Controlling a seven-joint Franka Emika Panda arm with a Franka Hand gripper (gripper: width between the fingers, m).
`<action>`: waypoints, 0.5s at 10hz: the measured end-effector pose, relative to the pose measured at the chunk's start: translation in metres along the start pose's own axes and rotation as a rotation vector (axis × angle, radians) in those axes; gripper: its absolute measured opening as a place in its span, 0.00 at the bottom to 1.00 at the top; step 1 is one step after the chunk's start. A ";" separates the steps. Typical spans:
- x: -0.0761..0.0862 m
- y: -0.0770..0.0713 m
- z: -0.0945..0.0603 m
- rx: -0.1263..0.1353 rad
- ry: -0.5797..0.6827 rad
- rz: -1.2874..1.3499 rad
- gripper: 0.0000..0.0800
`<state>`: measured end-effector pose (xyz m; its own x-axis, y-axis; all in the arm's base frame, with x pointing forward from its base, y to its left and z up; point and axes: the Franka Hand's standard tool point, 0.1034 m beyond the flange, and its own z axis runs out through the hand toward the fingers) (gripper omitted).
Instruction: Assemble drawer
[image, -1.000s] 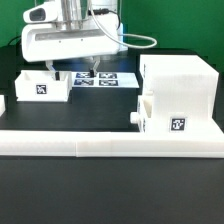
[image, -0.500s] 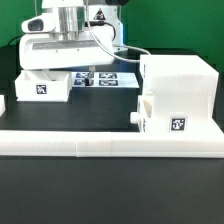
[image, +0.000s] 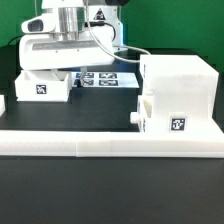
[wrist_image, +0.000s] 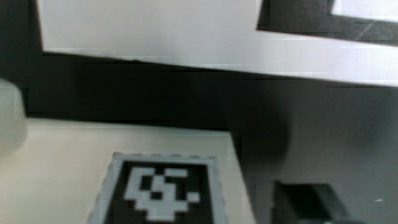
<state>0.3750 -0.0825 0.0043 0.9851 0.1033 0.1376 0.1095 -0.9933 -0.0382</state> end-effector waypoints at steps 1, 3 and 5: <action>0.000 0.000 0.000 0.000 0.000 0.000 0.10; 0.000 0.000 0.000 0.000 0.000 0.000 0.05; 0.000 0.000 0.000 0.000 0.000 0.000 0.05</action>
Offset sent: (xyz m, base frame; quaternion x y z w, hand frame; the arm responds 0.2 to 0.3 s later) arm 0.0000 0.0000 0.0000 0.0000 0.0000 0.0000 1.0000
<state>0.3751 -0.0825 0.0045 0.9850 0.1034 0.1380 0.1096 -0.9933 -0.0379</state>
